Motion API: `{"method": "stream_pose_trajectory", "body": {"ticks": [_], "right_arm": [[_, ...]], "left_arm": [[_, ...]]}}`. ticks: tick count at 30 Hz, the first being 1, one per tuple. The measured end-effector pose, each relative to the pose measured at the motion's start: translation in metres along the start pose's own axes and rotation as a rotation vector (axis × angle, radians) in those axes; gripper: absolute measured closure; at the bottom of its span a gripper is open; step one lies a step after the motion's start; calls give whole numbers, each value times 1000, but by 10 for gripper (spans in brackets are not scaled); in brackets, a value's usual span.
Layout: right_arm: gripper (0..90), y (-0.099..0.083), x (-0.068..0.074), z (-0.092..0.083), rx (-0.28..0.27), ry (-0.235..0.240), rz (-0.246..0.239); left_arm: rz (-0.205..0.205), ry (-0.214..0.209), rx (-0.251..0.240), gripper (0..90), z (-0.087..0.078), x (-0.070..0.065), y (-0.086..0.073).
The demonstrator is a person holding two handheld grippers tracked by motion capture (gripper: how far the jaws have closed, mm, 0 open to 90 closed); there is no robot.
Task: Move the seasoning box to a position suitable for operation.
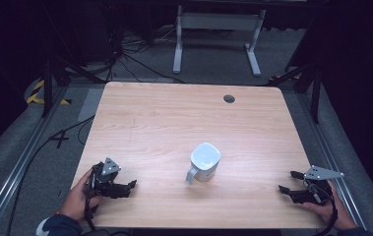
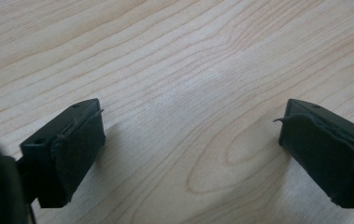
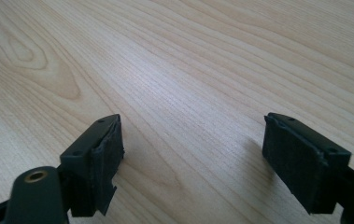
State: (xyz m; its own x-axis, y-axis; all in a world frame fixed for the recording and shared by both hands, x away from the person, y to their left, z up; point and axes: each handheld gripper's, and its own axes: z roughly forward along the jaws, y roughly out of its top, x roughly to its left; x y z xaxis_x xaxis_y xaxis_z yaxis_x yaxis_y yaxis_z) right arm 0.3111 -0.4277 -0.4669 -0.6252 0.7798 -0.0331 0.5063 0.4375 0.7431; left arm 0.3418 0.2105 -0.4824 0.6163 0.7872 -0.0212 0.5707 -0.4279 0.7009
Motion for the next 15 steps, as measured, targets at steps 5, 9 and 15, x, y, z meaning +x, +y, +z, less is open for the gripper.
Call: {"method": "stream_pose_trajectory", "body": {"ticks": [5, 9, 15], "right_arm": [[204, 0, 0, 0, 0, -3, 4], [204, 0, 1, 0, 1, -5, 6], [203, 0, 1, 0, 1, -5, 6]], "left_arm": [[23, -17, 18, 4, 5, -1, 5], [51, -40, 23, 11, 7, 0, 8], [130, -79, 38, 194, 3, -3, 15]]}}
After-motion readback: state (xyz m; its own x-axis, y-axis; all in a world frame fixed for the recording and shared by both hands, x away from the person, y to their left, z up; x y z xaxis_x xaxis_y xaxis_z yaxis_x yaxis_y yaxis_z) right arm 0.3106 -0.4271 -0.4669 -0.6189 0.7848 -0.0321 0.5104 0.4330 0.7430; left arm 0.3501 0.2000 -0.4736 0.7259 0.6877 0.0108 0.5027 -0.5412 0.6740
